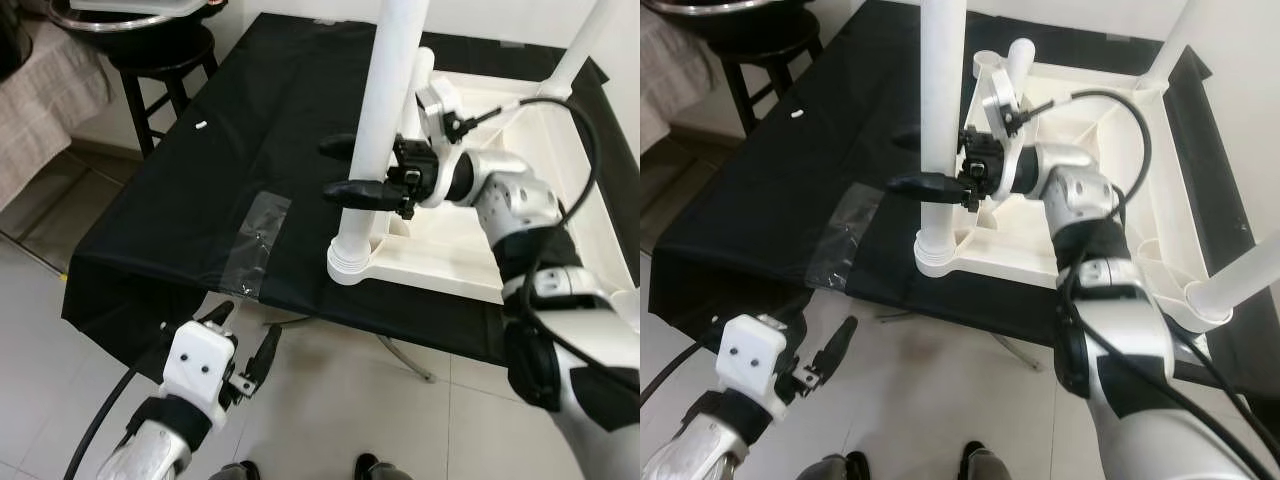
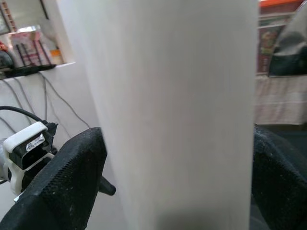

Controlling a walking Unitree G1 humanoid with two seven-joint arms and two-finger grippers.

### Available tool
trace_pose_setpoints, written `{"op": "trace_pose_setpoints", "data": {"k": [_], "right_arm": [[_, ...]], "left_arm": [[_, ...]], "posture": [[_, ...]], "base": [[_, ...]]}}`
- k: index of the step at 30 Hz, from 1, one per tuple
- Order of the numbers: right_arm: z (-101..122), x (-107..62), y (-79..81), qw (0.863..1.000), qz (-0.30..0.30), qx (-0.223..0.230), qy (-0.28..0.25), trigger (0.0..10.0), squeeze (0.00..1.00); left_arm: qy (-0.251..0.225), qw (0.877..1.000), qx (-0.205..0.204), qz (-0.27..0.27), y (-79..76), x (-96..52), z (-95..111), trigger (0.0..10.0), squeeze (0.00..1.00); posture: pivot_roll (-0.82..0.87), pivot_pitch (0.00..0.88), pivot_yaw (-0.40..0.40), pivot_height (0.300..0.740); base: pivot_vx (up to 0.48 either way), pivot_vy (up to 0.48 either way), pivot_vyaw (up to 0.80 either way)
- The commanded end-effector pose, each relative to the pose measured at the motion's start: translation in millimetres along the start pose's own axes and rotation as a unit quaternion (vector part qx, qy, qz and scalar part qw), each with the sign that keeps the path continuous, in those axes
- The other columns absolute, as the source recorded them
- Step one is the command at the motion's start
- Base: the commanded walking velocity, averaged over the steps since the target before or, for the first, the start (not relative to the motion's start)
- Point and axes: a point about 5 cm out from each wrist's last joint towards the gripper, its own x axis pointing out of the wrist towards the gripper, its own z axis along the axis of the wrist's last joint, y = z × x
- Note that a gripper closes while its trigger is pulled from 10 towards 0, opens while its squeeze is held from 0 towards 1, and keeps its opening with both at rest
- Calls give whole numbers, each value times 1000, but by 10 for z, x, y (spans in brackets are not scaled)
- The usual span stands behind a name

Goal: Building children table

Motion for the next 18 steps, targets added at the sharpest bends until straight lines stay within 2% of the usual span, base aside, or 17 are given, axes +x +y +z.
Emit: {"op": "trace_pose_setpoints", "data": {"k": [1, 2, 3, 5, 6, 13, 17, 18], "right_arm": [[-2, 18, 2, 1000, 9, -2, 0, 10000, 0], [24, 33, -9, 1000, 11, -6, 1, 7451, 0], [46, 43, -17, 1000, 13, -9, 2, 2549, 0], [65, 58, -27, 1000, 14, -14, 6, 2549, 0], [77, 75, -33, 1000, 16, -16, 11, 0, 0], [148, 120, -70, 999, 17, -37, 24, 0, 0], [203, 76, -87, 997, 0, -71, 20, 0, 0], [200, 49, -103, 996, -27, -87, 23, 0, 0]], "left_arm": [[11, 1000, 7, -9, -20, -41, -6, 10000, 0], [13, 1000, 7, -10, -31, -67, 4, 10000, 0], [14, 1000, 6, -10, -45, -105, 18, 10000, 0], [16, 1000, 6, -12, -58, -134, 31, 10000, 0], [18, 1000, 5, -13, -70, -150, 39, 10000, 0], [24, 1000, 3, -17, -119, -210, 82, 10000, 0], [25, 1000, 1, -17, -141, -200, 88, 10000, 0], [24, 1000, 1, -16, -144, -187, 86, 10000, 0]], "posture": [[160, 302, -30, 740], [167, 311, -30, 740], [172, 318, -31, 740], [177, 324, -32, 740], [179, 329, -33, 740], [181, 350, -37, 740], [158, 348, -48, 740], [149, 342, -52, 740]], "base": [[0, 0, 0], [0, 0, 0], [0, 0, 0], [0, 0, 0], [0, 0, 0], [0, 0, 0], [0, 0, 0], [0, 0, 0]]}}
